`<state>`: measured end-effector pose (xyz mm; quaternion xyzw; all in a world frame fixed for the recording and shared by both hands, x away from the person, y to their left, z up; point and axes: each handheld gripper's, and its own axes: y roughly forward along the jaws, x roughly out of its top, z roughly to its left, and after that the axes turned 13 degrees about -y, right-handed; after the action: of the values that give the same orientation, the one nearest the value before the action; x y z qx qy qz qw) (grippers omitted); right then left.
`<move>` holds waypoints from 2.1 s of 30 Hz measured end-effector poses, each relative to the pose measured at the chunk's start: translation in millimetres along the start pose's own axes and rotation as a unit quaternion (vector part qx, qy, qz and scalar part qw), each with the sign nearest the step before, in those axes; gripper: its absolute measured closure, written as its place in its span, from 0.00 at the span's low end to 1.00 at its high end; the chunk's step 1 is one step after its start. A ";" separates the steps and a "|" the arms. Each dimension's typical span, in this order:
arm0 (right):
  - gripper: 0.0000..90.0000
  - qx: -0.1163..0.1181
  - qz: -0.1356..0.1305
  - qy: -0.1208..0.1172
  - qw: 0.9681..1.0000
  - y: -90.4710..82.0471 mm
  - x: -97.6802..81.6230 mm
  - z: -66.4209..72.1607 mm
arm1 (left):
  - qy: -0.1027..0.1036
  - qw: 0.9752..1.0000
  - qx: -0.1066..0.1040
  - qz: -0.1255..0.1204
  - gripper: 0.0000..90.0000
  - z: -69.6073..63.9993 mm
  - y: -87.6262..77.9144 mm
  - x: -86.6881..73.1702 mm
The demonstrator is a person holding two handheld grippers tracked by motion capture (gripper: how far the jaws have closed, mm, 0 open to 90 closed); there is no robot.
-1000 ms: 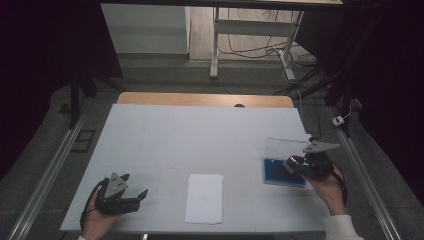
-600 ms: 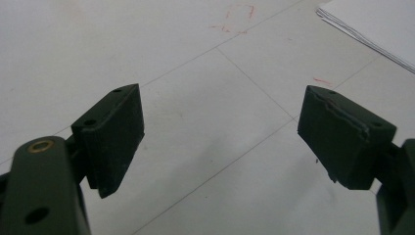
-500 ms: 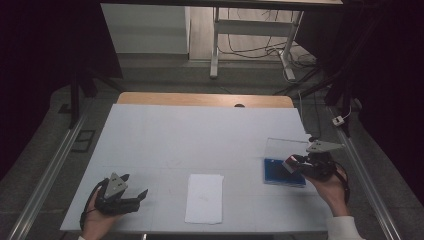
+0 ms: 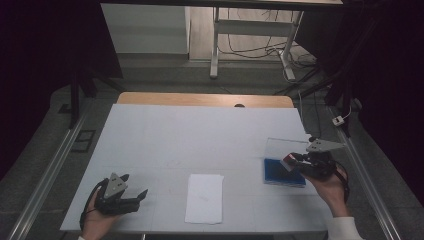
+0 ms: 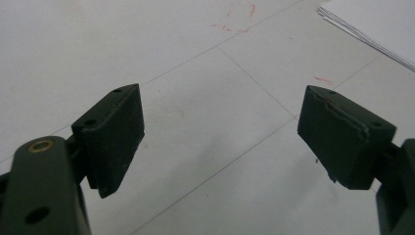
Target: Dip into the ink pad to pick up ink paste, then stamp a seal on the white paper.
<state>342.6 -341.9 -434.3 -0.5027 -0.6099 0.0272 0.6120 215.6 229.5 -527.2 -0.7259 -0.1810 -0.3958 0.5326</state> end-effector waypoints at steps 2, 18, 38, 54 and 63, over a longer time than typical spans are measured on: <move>0.78 0.004 -0.002 -0.003 1.000 0.8 2.0 2.2 | 0.000 1.000 0.000 0.000 0.20 0.0 0.2 0.0; 0.78 0.029 -0.016 -0.024 0.999 4.9 19.2 17.9 | -0.001 1.000 0.000 0.001 0.20 -0.1 0.4 -0.2; 0.78 0.079 -0.042 -0.072 0.993 23.8 57.1 57.8 | 0.003 1.000 0.000 0.002 0.20 -1.2 0.7 -0.3; 0.78 0.116 -0.047 -0.088 0.988 47.3 80.1 84.6 | 0.001 1.000 -0.001 0.003 0.20 0.4 2.3 0.2; 0.78 0.143 -0.049 -0.112 0.982 58.5 94.9 104.1 | 0.001 1.000 -0.001 0.002 0.20 0.0 1.2 0.1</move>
<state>320.0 -191.1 -430.0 -0.3731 -0.6888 0.1402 0.6056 216.5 229.0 -527.9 -0.7265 -0.1789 -0.3955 0.5327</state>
